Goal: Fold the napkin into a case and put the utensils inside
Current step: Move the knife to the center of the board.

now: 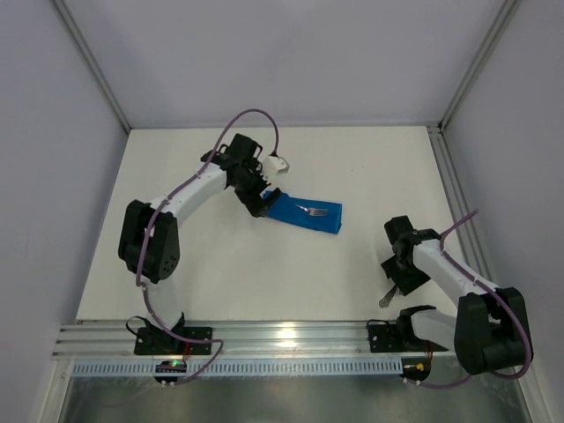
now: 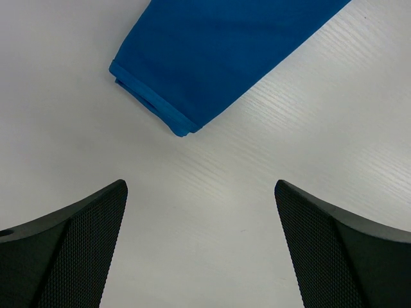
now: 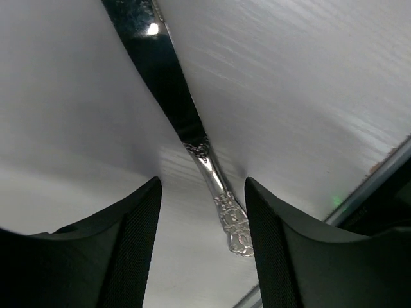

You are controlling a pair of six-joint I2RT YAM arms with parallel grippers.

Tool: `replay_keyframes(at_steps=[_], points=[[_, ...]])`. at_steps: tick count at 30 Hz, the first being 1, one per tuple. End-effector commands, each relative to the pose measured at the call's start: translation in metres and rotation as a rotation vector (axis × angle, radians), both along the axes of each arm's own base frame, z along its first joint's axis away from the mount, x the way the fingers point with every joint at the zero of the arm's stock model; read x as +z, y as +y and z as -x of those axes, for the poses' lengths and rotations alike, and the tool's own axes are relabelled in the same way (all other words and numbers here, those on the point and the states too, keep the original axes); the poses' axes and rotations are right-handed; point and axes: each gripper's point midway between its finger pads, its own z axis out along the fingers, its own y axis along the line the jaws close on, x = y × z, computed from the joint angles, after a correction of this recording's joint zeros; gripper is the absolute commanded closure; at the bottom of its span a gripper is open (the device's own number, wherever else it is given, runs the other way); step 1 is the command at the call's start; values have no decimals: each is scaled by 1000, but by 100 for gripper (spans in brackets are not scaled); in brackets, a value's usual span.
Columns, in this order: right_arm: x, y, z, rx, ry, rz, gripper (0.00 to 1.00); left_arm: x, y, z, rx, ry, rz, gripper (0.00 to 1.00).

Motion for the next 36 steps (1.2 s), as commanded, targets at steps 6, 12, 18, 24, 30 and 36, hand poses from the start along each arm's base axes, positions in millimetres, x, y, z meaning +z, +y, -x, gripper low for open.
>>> replay_keyframes(at_steps=[6, 12, 18, 24, 30, 36], points=[[-15, 11, -20, -89, -58, -56, 63, 40, -2, 5, -8, -59, 50, 1], [-28, 30, -37, -145, -111, -151, 96, 50, -1, 2, -4, -85, 57, 1], [-16, 91, -95, -162, -271, -373, 96, 43, 2, 3, -1, -62, 46, 1], [11, 160, -121, -24, -295, -447, 95, 41, -2, 5, -9, -34, 57, 1], [38, 188, -115, 175, -296, -474, 50, 42, -5, 19, -66, 11, 81, 1], [173, 198, -158, 879, -617, -269, 48, 57, 4, 33, -94, 77, 161, 1]])
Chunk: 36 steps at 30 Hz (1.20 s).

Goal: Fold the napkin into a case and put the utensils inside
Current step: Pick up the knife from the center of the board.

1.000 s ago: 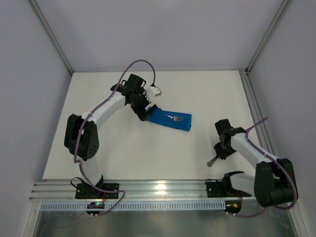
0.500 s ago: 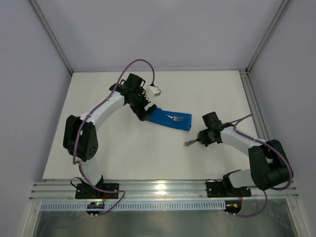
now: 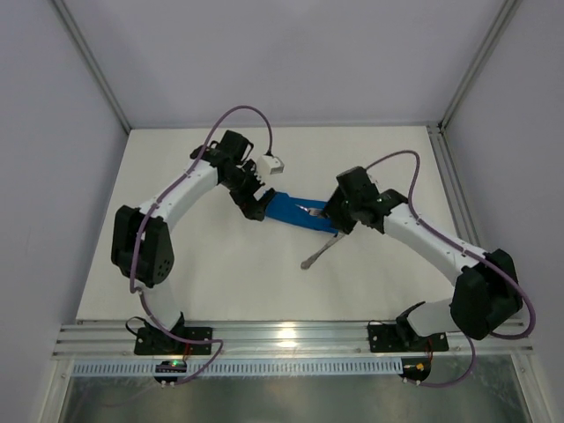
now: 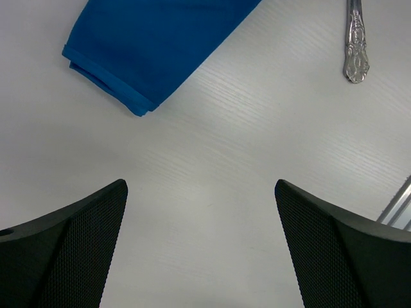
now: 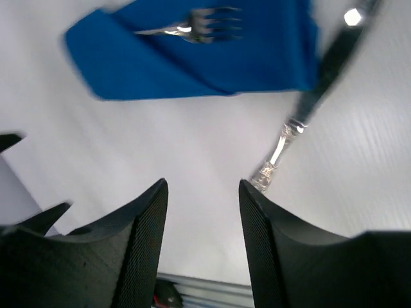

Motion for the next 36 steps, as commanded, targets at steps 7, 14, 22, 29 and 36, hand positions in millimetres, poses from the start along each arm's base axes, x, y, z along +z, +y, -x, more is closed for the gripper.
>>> replay_keyframes(at_steps=[7, 14, 22, 29, 36], points=[[118, 36, -19, 1503, -760, 463, 47, 42, 48, 3, 84, 13, 95, 1], [27, 15, 0, 2243, -468, 689, 44, 38, 76, 12, 132, 35, 64, 1], [-33, 18, 9, 2504, -315, 691, 44, 39, 79, 7, 150, 27, 73, 1], [-67, 6, 13, 2517, -244, 695, 44, 35, 80, 7, 146, 34, 64, 1], [-89, 2, 9, 2444, -275, 785, 45, 34, 78, 6, 146, 39, 72, 1]])
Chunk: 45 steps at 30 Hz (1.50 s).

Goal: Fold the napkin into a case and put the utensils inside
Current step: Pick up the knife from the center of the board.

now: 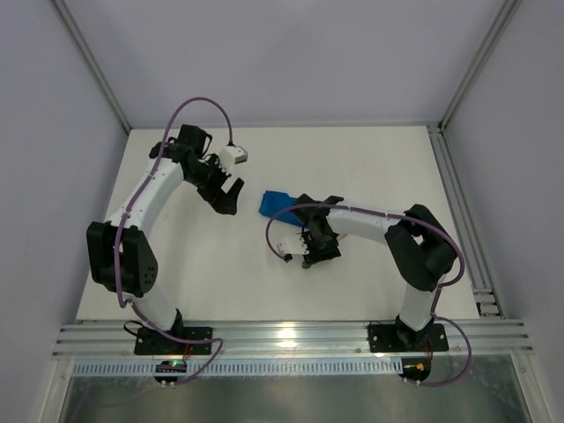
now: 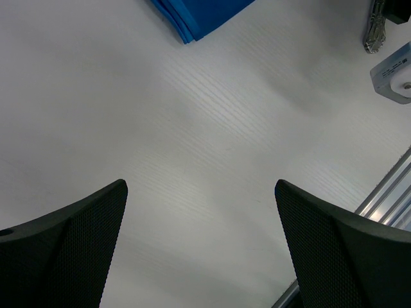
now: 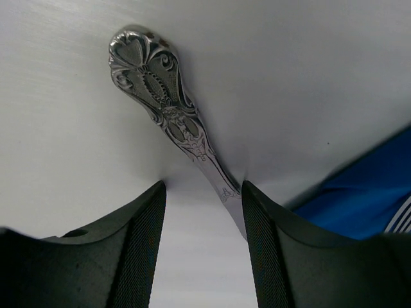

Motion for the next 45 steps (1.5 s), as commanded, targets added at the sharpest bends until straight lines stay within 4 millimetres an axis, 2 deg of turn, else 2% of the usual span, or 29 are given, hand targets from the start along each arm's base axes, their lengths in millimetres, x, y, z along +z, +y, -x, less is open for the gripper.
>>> replay_keyframes(at_steps=[1, 5, 10, 13, 17, 21, 22, 24, 29, 37, 45], points=[[-8, 12, -16, -29, -88, -56, 45, 3, 0, 1, -5, 1, 22, 1], [-14, 10, -12, -42, -72, -44, 45, 3, 1, 1, -4, 1, 18, 1], [-22, 0, 16, -13, 91, 20, 53, 4, 1, 0, 0, -2, 22, 1], [-27, 3, 27, 6, 170, 24, 53, 4, 1, -1, 0, -4, 24, 1], [-38, 2, 30, -3, 198, 92, 58, 5, 2, -1, 1, -6, 22, 1], [-46, 1, 28, -39, 168, 145, 74, 3, 5, -2, 5, -7, 19, 1], [-47, 3, 30, -54, 173, 135, 84, 4, 5, -2, 6, -8, 21, 1], [-46, 1, 33, -91, 168, 130, 96, 4, 7, -3, 8, -7, 21, 1], [-35, 4, 41, -140, 162, 72, 96, 2, 6, -3, 7, 0, 28, 1], [3, 12, 43, -184, 111, -57, 96, 2, 4, -3, 6, 9, 40, 1], [9, 2, 38, -256, 103, -106, 96, 2, 3, -3, 6, 17, 43, 1]])
